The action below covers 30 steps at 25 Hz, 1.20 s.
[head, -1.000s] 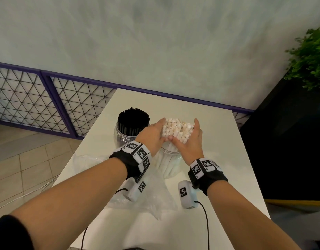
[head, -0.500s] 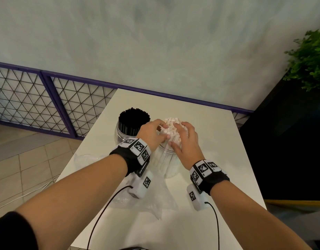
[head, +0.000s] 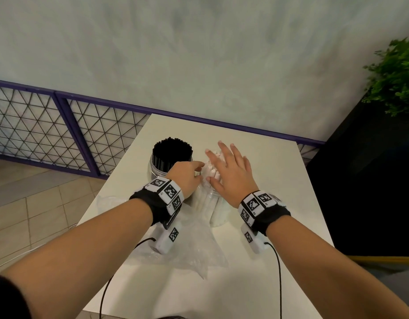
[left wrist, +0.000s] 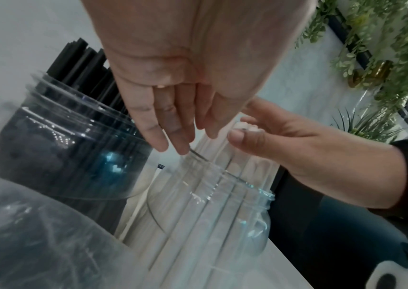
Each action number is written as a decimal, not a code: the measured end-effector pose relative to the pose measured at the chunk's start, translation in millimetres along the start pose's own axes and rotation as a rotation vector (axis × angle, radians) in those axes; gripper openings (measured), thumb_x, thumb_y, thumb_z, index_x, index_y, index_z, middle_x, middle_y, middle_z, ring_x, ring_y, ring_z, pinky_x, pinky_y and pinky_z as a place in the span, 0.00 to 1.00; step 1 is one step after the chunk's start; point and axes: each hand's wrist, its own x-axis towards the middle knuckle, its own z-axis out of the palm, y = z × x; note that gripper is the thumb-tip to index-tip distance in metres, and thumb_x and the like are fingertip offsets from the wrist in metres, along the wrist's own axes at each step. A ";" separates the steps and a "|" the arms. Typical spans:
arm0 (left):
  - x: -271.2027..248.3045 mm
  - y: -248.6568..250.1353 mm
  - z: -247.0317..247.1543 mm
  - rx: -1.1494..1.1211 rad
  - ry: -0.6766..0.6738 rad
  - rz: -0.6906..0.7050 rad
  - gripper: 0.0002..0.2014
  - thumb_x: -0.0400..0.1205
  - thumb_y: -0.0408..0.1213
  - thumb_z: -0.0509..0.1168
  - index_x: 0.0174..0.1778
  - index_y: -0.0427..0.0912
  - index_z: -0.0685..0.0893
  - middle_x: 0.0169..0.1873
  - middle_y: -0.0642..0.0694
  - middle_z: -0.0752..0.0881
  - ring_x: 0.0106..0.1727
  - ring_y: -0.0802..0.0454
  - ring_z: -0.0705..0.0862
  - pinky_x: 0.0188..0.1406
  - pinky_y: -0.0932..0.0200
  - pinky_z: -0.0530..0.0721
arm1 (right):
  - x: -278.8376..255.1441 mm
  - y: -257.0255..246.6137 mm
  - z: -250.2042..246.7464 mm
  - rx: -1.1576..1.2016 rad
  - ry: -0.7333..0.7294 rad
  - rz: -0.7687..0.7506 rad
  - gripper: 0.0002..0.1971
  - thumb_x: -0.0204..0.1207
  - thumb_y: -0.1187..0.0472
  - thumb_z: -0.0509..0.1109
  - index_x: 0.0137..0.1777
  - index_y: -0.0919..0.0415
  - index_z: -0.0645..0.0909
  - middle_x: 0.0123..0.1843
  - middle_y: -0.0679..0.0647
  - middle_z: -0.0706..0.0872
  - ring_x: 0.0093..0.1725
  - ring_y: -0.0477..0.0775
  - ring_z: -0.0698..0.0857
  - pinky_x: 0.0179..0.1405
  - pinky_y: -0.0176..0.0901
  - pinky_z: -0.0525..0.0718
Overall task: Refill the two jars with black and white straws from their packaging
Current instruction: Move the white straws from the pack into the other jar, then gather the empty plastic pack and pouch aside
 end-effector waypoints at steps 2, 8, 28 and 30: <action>-3.8 -2.6 -2.6 0.001 -0.004 -0.009 0.21 0.81 0.32 0.62 0.72 0.40 0.77 0.63 0.42 0.85 0.64 0.46 0.83 0.67 0.56 0.77 | 3.7 -2.7 -0.8 -0.041 -0.042 -0.012 0.28 0.82 0.43 0.57 0.81 0.39 0.54 0.85 0.48 0.53 0.84 0.59 0.50 0.76 0.65 0.61; -21.1 -15.4 -8.5 -0.041 -0.062 -0.100 0.21 0.81 0.37 0.64 0.72 0.43 0.77 0.62 0.44 0.86 0.65 0.46 0.83 0.70 0.52 0.78 | 2.1 -2.1 1.0 -0.096 -0.029 0.008 0.27 0.82 0.44 0.55 0.81 0.42 0.56 0.81 0.48 0.63 0.81 0.58 0.58 0.72 0.62 0.68; -126.9 -105.4 -84.5 0.315 -0.068 -0.014 0.11 0.68 0.62 0.59 0.33 0.61 0.79 0.59 0.54 0.76 0.66 0.46 0.71 0.63 0.47 0.71 | -145.1 -107.1 60.1 0.201 -0.169 0.100 0.29 0.63 0.30 0.68 0.55 0.51 0.79 0.61 0.50 0.72 0.57 0.51 0.71 0.59 0.48 0.75; -137.3 -118.8 -93.8 0.411 -0.152 -0.064 0.15 0.67 0.65 0.56 0.32 0.62 0.81 0.71 0.57 0.71 0.74 0.48 0.65 0.69 0.41 0.66 | -155.9 -119.8 73.2 0.169 -0.217 0.145 0.28 0.64 0.33 0.71 0.59 0.49 0.80 0.67 0.51 0.70 0.62 0.54 0.71 0.62 0.48 0.73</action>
